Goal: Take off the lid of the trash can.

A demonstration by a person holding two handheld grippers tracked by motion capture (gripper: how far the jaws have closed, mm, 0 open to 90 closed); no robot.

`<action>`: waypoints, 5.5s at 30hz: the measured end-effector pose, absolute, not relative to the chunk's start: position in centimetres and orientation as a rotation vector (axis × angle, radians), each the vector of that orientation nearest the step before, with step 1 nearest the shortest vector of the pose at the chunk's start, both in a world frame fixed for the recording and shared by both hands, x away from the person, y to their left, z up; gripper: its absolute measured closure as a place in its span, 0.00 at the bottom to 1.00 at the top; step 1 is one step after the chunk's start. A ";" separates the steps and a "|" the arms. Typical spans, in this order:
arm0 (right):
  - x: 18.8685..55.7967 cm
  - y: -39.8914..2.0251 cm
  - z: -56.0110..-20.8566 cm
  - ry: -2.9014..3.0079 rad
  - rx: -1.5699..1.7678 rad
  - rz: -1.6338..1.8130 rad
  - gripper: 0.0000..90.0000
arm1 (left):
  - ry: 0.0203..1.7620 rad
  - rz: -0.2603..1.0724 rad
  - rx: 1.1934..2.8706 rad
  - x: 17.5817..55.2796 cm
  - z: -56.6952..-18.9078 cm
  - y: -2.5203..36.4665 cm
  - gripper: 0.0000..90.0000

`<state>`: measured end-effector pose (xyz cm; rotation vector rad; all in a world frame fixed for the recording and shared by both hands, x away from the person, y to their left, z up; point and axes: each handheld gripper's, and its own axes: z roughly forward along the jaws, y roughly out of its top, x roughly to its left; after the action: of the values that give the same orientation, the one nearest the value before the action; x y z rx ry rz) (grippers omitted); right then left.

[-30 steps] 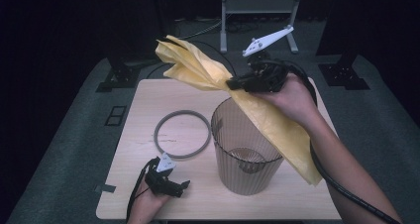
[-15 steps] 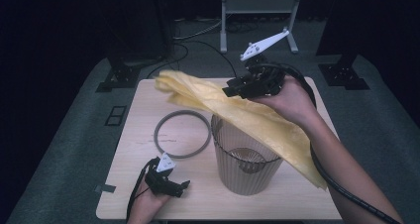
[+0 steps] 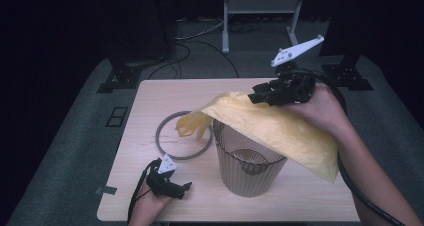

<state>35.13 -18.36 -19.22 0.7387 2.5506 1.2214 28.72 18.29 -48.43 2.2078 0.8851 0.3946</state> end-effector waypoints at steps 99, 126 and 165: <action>30.5 -29.8 -22.5 2.567 0.881 1.285 0.79 | 0.406 0.174 1.857 28.2 -34.0 18.6 0.00; 30.4 -30.4 -24.5 2.657 0.826 1.335 1.00 | 0.301 0.214 1.828 29.5 -28.3 17.5 0.00; 35.1 -17.2 -24.3 2.728 0.576 0.997 1.00 | 0.165 0.195 1.835 30.9 -25.2 12.4 0.00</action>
<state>35.13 -17.16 -24.28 0.5756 2.7282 0.9966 30.92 12.44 -25.15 1.8355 0.1648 0.1946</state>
